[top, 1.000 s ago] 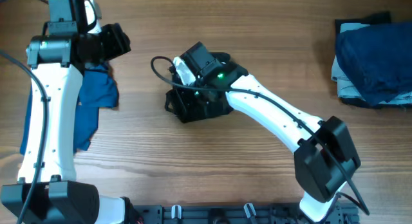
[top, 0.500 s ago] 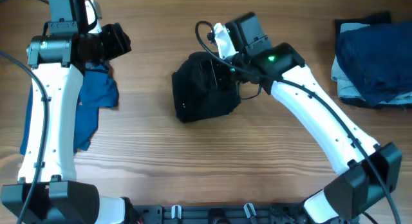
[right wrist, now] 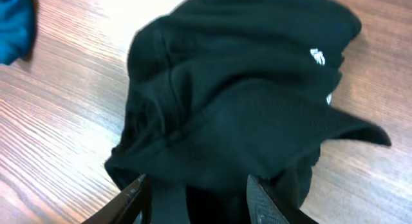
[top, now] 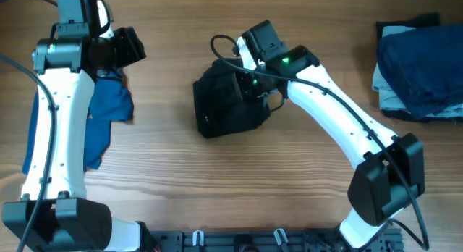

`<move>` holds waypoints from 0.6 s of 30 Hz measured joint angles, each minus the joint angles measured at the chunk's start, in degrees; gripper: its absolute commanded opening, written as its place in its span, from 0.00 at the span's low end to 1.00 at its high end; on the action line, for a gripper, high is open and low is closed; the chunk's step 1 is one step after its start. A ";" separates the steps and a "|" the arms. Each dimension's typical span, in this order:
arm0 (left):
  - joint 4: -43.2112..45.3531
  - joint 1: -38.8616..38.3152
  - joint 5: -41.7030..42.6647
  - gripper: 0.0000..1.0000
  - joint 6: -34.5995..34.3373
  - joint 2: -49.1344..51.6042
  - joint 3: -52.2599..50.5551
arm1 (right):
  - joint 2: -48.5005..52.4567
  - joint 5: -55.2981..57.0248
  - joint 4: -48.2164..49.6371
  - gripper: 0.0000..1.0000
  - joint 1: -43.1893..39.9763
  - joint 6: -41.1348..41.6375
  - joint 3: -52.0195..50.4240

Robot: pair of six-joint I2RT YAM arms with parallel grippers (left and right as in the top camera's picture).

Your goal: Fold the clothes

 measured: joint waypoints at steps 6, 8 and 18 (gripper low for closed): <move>0.00 2.08 -0.63 0.70 0.00 0.00 0.00 | 2.32 0.98 -0.13 0.35 0.61 -0.11 0.02; 0.00 2.58 -0.81 0.72 0.00 0.00 0.00 | 4.68 1.09 -1.42 0.25 0.61 0.59 0.02; 0.00 2.69 -0.81 0.72 0.00 0.00 0.00 | 7.13 -0.11 -2.97 0.62 0.59 4.26 0.00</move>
